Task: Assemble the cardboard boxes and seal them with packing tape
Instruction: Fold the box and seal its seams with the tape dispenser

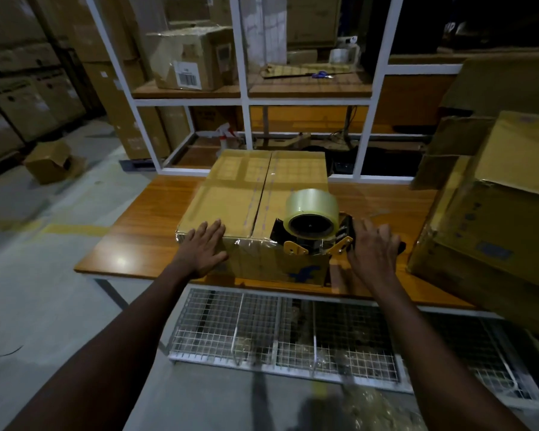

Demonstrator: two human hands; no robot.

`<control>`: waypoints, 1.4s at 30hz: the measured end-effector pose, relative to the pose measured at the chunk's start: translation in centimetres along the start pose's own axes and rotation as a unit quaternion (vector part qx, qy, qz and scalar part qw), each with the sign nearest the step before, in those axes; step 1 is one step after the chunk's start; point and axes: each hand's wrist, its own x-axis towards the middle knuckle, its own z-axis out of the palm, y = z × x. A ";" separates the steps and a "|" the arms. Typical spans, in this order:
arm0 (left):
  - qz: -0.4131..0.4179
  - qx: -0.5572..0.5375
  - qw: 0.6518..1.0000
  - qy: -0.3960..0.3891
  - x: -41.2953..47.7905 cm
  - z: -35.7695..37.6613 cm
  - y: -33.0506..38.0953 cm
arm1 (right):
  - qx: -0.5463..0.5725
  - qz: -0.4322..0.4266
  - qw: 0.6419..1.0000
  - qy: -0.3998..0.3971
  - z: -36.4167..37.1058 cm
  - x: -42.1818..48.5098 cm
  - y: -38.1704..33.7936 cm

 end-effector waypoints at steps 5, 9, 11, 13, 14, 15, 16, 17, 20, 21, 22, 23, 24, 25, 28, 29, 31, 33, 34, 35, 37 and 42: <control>0.044 -0.017 0.999 0.023 1.0 -1.3 5.5 | -0.011 -0.010 1.000 -0.003 -0.3 1.0 0.0; 0.099 0.025 0.994 0.032 2.0 0.0 8.9 | -0.010 -0.020 1.000 -0.001 -0.4 1.1 0.3; 0.095 0.034 0.994 0.042 2.0 0.7 8.7 | -0.014 -0.036 0.999 -0.001 -0.1 0.8 0.6; 0.097 0.039 0.994 0.040 2.0 0.7 8.4 | -0.016 -0.030 0.999 0.001 0.0 0.7 1.3; 0.097 0.039 0.994 0.039 2.0 0.7 8.4 | -0.017 -0.021 1.000 0.003 0.0 0.5 1.9; 0.097 0.038 0.994 0.043 2.0 0.7 8.4 | -0.021 -0.010 1.000 0.010 -0.1 0.5 2.7; 0.098 0.038 0.993 0.048 2.0 0.7 8.5 | -0.025 0.003 1.000 0.015 -0.1 0.4 3.4; 0.100 0.035 0.993 0.050 1.9 0.7 8.5 | -0.025 0.016 0.999 0.013 -0.2 0.2 4.0; 0.104 0.034 0.993 0.047 1.8 0.9 7.9 | -0.004 0.043 0.999 0.000 0.2 -0.6 4.2; 0.104 0.035 0.993 0.048 1.8 1.0 7.4 | 0.001 0.044 0.999 0.000 0.3 -0.8 3.7; 0.104 0.034 0.993 0.048 1.7 1.0 6.8 | 0.000 0.042 0.999 -0.001 0.3 -1.0 3.0; 0.104 0.031 0.993 0.046 1.7 1.0 6.1 | -0.003 0.039 0.999 -0.003 0.3 -1.0 2.2; 0.103 0.028 0.993 0.045 1.5 1.1 5.3 | -0.005 0.037 0.999 -0.006 0.3 -1.1 1.4; 0.102 0.026 0.993 0.047 1.2 1.1 4.6 | -0.006 0.035 0.999 -0.010 0.3 -1.1 0.7; 0.098 0.016 0.994 0.056 0.1 1.1 2.7 | -0.010 0.029 0.999 -0.025 0.5 -1.2 -1.6; 0.088 0.009 0.994 0.057 -0.2 1.1 2.3 | -0.010 0.025 0.999 -0.029 0.6 -1.3 -2.1; 0.058 -0.015 0.996 0.059 -0.5 0.9 2.2 | -0.010 0.016 0.999 -0.027 0.8 -1.2 -3.0; 0.053 -0.024 0.997 0.059 -0.4 0.6 3.2 | -0.009 0.013 1.000 -0.024 0.8 -0.8 -3.4; 0.064 -0.016 0.996 0.060 -0.3 0.7 3.9 | -0.005 0.016 1.000 -0.025 0.8 -0.7 -3.5; 0.077 -0.005 0.995 0.060 -0.1 0.9 4.6 | 0.001 0.020 0.999 -0.029 0.8 -0.5 -3.5; 0.083 0.006 0.995 0.062 0.0 1.4 5.2 | 0.005 0.021 0.999 -0.034 0.9 -0.5 -3.4; 0.090 0.014 0.994 0.067 -0.4 1.6 4.8 | 0.006 -0.001 1.000 -0.018 0.9 -1.1 -1.6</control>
